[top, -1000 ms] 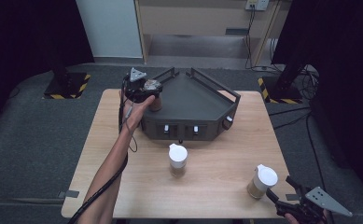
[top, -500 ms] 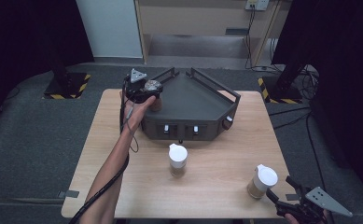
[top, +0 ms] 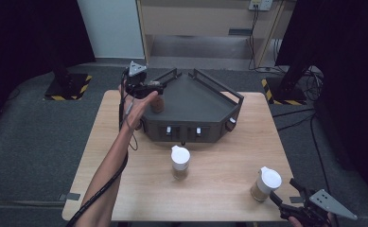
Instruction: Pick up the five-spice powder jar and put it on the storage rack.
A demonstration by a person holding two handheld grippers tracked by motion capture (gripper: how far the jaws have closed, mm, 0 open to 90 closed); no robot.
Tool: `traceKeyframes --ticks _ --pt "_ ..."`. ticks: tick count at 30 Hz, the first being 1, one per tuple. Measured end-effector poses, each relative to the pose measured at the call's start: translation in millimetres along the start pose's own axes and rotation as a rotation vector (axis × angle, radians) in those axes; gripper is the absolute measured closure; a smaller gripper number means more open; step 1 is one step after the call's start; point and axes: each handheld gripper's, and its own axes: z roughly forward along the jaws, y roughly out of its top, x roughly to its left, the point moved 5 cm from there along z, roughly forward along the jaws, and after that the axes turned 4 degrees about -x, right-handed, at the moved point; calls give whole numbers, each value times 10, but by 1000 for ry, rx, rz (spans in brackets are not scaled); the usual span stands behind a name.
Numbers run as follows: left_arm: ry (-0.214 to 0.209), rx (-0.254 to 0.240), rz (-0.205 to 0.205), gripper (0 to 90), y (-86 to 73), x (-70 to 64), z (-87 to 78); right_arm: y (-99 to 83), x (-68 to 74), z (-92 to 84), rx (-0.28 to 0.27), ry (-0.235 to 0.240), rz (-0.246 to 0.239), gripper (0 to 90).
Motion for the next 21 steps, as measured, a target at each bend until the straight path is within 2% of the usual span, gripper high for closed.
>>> traceKeyframes --ticks 5,8,10,16,21 --pt "-19 -8 15 65 135 -6 -100 1 1 -2 -1 1 -3 58" --pt "-33 -10 1 42 208 -1 -166 2 3 -4 -2 2 -3 58" --pt "-34 -10 10 39 255 -4 -222 3 5 -4 -2 3 -3 58" --pt "-45 -16 29 33 336 11 -411 6 10 0 0 9 -8 57" --pt "-71 -35 50 46 363 2 -611 8 15 1 0 8 -11 55"
